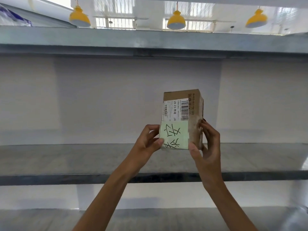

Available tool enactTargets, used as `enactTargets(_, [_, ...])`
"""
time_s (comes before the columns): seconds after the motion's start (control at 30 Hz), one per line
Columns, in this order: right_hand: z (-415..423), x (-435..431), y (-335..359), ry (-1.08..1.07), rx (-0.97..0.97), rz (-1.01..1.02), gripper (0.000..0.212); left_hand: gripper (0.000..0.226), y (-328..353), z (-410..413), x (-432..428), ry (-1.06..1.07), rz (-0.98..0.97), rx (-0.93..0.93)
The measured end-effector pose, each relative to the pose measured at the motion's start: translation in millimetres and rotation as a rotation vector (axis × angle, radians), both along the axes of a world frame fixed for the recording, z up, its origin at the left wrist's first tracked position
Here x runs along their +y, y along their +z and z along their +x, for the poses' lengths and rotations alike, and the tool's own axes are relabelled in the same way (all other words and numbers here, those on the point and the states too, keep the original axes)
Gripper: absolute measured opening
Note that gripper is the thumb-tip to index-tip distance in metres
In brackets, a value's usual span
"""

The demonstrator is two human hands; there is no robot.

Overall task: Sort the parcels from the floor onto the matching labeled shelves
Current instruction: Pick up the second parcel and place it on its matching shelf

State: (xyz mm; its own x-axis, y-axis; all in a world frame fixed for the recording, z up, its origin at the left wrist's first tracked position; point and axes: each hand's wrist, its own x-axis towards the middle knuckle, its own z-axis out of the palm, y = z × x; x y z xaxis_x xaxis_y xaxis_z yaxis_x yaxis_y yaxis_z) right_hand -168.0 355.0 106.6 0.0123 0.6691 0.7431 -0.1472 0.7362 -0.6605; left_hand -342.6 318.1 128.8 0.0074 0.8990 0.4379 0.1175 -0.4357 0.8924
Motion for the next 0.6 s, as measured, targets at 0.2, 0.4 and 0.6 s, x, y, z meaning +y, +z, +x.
enactTargets(0.2, [6, 3, 0, 0.107, 0.108, -0.061, 0.065, 0.051, -7, 8, 7, -0.045, -0.052, -0.029])
enactTargets(0.4, [7, 11, -5, 0.157, 0.057, -0.061, 0.063, 0.094, -18, 7, 16, -0.15, -0.148, -0.143])
enactTargets(0.6, [22, 26, 16, 0.199, -0.051, -0.104, 0.071, 0.102, -25, 8, 21, -0.081, -0.077, -0.181])
